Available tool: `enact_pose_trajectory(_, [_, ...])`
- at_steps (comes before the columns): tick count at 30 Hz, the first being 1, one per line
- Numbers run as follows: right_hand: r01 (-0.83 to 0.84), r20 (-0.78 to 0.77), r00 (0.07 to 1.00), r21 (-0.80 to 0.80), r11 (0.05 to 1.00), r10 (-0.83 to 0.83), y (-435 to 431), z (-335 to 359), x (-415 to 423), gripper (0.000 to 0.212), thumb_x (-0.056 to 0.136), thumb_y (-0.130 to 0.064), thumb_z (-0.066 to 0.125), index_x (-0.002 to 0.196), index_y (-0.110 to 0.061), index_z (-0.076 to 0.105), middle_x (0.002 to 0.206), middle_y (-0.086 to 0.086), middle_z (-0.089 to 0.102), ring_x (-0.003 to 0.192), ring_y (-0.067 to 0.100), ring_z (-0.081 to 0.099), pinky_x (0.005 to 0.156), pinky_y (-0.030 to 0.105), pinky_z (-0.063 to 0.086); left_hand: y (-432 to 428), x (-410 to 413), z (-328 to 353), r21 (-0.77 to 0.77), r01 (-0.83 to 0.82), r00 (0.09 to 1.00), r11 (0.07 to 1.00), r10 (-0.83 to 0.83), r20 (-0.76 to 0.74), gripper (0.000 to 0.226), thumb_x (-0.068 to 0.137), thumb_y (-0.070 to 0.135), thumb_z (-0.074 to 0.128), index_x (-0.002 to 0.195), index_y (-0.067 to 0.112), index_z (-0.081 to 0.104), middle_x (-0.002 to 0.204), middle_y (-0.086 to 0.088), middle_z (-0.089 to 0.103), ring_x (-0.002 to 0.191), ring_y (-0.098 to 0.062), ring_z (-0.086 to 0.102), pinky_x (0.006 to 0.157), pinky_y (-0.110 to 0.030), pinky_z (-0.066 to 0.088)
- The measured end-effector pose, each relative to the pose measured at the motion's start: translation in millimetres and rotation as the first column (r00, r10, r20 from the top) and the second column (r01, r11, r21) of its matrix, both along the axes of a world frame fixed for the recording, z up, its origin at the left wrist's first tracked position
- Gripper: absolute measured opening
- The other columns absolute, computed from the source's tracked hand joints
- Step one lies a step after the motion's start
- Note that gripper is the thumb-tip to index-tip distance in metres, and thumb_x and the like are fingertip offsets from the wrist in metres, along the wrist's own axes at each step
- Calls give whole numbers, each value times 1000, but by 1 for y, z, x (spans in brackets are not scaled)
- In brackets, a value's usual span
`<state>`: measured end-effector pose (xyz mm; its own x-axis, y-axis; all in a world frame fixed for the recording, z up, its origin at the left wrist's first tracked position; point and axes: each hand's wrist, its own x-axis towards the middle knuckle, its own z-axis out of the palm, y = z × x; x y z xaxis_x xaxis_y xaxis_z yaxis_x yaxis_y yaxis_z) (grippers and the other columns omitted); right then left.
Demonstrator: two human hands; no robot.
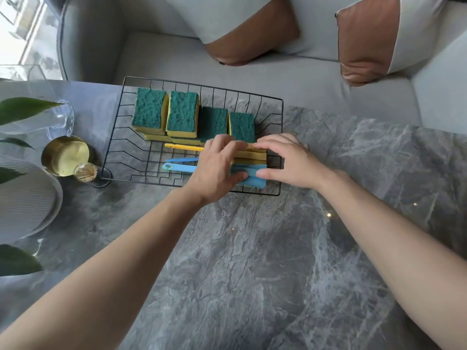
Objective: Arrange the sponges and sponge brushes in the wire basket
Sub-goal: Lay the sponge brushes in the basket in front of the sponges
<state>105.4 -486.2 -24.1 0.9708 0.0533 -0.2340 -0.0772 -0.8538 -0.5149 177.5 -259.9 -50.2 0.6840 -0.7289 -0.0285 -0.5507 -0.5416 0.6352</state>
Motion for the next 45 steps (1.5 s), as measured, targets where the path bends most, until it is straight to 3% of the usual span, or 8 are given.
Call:
enact_pose_trajectory(3, [-17,15,1000,60,998,16,2,-8,-4,64,87,-52,67,144,-31,49,155,-5,42,143,18,34,117,47,30,0,3,-6,88,85,995,992,-79,-69,76,94,44,63,158,20,30,166,-6,28,153,-31,23,119,-55,29])
enact_pose_trajectory(5, [-8,17,1000,90,996,6,4,-13,-6,63,90,-48,65,147,-30,46,159,-4,38,147,16,31,121,44,26,1,4,-10,134,120,990,984,-108,-92,77,99,48,55,161,20,20,170,-1,17,157,-26,13,124,-54,22])
enact_pose_trajectory(8, [26,-1,1000,124,992,-26,5,-19,-9,62,93,-45,65,150,-30,43,162,-5,33,151,14,25,123,38,22,3,4,-14,170,133,990,976,-121,-79,76,100,55,46,162,25,14,171,3,10,158,-22,12,125,-51,19])
enact_pose_trajectory(15, [30,-19,999,91,995,-28,6,-24,-11,66,92,-42,67,151,-26,42,162,-1,34,152,15,19,121,30,15,-1,4,-20,190,153,986,970,-139,-89,78,100,55,45,163,26,9,172,5,7,156,-18,17,126,-44,16])
enact_pose_trajectory(22, [23,-31,999,72,997,-21,7,-20,-9,68,93,-44,66,153,-27,39,162,-1,32,153,17,18,124,40,18,-3,7,-20,197,158,984,967,-138,-112,80,100,54,48,163,25,8,172,4,6,156,-19,18,125,-43,15])
enact_pose_trajectory(26, [5,-41,999,-71,997,-8,7,-17,-7,71,91,-63,53,154,-42,27,165,-10,25,153,15,17,116,50,23,0,12,-16,165,166,979,972,-142,-147,84,98,55,52,162,24,9,172,2,7,157,-21,17,125,-48,21])
enact_pose_trajectory(32, [25,-10,1000,-133,991,-27,10,-13,-10,75,86,-75,41,153,-49,18,164,-14,24,151,15,20,115,49,22,6,14,-9,136,169,978,976,-149,-144,92,93,64,54,162,24,9,172,1,6,157,-22,15,124,-53,23])
enact_pose_trajectory(45, [59,26,998,-150,987,-55,16,6,-17,78,84,-78,43,151,-50,17,165,-17,18,152,16,18,114,51,23,24,13,17,151,80,993,985,-66,-100,95,89,65,59,163,27,12,172,3,7,158,-24,12,123,-57,23])
